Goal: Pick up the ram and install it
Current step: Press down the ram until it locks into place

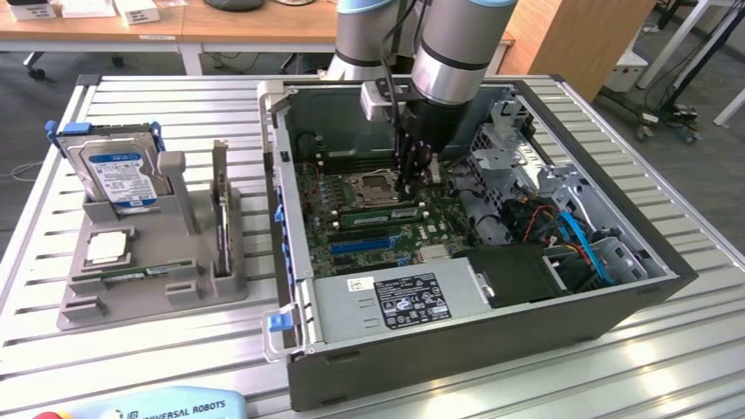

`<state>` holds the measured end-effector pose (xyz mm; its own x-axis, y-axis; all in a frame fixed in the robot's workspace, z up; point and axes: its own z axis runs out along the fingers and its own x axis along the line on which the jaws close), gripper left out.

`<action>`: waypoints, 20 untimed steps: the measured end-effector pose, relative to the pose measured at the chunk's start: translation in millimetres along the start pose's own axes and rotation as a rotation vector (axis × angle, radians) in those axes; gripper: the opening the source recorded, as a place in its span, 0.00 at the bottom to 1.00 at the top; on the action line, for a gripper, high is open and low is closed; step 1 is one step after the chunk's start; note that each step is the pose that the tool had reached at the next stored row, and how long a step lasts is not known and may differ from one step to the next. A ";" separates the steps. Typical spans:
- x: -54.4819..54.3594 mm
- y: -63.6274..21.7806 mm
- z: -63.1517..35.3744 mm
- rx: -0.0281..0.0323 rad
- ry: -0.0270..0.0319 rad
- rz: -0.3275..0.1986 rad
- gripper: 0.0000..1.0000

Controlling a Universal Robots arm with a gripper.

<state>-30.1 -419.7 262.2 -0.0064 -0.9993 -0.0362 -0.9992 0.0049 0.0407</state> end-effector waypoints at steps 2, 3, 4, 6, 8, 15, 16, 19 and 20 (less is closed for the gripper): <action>0.0 0.0 0.0 0.0000 0.0001 0.000 0.25; 0.0 0.0 0.0 0.0000 0.0000 0.000 0.25; 0.0 0.0 0.0 0.0000 0.0000 0.000 0.25; 0.0 0.0 0.0 0.0000 0.0000 0.000 0.24; 0.0 0.0 0.0 0.0000 0.0000 0.000 0.17; 0.0 0.0 0.0 0.0000 0.0000 0.000 0.10; 0.0 0.0 0.0 0.0000 0.0000 0.000 0.10; 0.0 -0.1 0.0 -0.0001 -0.0010 0.000 0.10; 0.0 -0.8 0.0 0.0000 -0.0012 0.000 0.10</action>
<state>-29.3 -419.7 262.1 -0.0062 -0.9993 -0.0374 -0.9992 0.0047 0.0407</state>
